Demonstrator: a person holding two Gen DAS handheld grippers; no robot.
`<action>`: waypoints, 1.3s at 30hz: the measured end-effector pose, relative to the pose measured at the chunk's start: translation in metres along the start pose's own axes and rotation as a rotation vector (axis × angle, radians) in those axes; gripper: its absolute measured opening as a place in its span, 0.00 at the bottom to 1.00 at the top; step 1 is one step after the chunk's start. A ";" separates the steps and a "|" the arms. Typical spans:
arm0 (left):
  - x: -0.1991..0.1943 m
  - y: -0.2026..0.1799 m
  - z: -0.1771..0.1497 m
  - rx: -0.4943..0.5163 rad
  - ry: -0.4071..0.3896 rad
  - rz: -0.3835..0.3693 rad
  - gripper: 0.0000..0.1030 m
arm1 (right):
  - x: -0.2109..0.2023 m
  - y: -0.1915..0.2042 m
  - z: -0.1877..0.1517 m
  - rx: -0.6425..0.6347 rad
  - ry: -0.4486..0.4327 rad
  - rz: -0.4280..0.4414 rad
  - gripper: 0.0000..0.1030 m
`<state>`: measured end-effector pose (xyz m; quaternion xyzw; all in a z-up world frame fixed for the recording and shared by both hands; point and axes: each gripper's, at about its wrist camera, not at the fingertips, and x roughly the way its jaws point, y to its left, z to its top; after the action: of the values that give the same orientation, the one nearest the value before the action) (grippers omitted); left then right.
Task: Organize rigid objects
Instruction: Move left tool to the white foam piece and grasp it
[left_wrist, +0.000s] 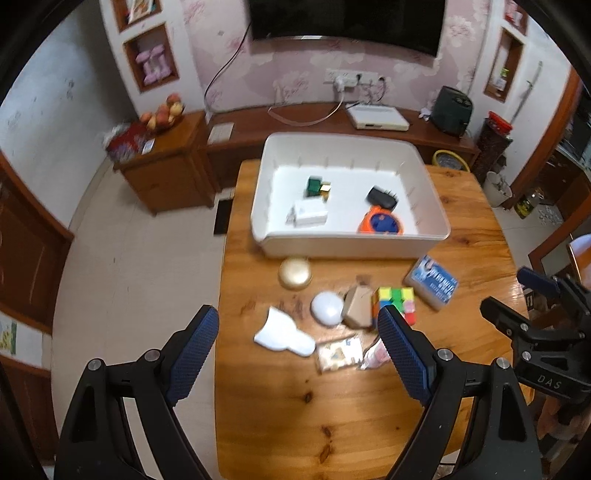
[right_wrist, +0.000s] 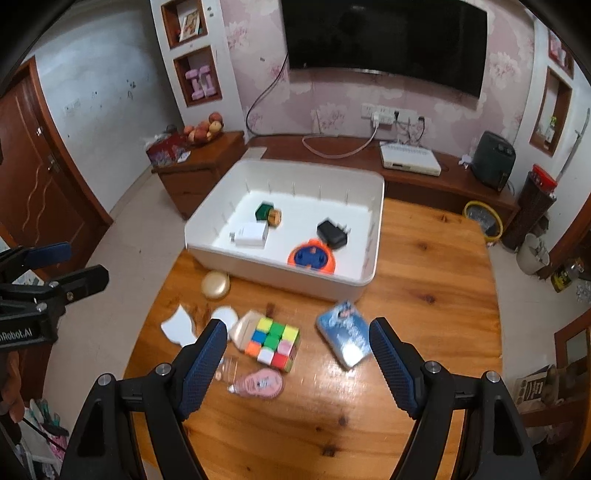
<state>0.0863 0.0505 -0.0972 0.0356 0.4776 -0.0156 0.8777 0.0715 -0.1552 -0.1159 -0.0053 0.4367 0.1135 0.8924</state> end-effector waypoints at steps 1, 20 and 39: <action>0.004 0.005 -0.003 -0.019 0.014 0.002 0.87 | 0.003 0.001 -0.006 0.002 0.011 0.002 0.78; 0.133 0.075 -0.032 -0.558 0.362 -0.016 0.87 | 0.071 0.024 -0.078 0.070 0.233 0.065 0.78; 0.202 0.072 -0.042 -0.796 0.394 0.155 0.75 | 0.117 0.016 -0.103 0.224 0.348 0.073 0.78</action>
<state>0.1654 0.1266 -0.2861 -0.2666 0.6004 0.2422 0.7139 0.0572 -0.1278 -0.2693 0.0900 0.5941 0.0939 0.7938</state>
